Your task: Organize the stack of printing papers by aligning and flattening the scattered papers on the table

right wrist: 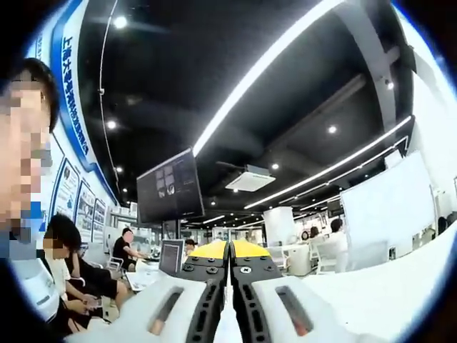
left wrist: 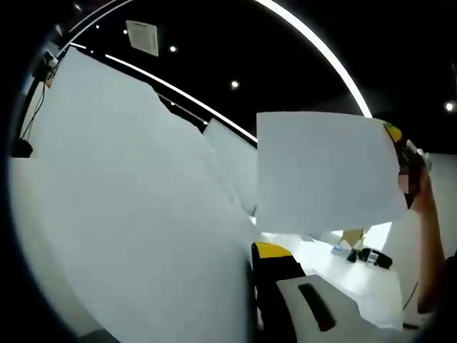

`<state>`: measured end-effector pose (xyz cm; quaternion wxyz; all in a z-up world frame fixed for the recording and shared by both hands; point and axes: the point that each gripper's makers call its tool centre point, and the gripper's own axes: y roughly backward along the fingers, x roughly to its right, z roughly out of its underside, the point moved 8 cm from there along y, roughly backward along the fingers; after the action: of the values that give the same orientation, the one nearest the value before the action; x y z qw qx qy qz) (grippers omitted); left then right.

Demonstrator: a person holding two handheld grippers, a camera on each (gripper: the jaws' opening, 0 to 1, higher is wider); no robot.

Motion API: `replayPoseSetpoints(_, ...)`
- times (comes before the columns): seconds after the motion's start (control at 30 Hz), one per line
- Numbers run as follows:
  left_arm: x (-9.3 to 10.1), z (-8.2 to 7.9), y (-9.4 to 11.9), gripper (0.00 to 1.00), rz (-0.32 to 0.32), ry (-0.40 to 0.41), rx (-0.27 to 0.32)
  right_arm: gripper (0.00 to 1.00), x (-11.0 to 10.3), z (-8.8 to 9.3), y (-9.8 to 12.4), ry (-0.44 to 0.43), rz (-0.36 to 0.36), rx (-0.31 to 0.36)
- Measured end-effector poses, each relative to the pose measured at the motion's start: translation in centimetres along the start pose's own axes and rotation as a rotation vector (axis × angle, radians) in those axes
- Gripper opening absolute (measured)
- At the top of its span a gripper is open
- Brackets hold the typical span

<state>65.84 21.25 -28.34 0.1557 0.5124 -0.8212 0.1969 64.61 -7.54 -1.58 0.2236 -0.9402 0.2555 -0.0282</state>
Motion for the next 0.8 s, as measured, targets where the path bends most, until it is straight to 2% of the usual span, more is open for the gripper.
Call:
replayPoseSetpoints(0.53, 0.1, 0.1, 0.0, 0.12, 0.001, -0.001, -0.001, 0.0, -1.2, -0.9, -0.5, 0.013, -0.037, 0.023)
replayPoseSetpoints(0.8, 0.0, 0.1, 0.0, 0.12, 0.002, 0.0, -0.001, 0.0, -1.9, -1.1, -1.4, -0.013, -0.074, 0.038)
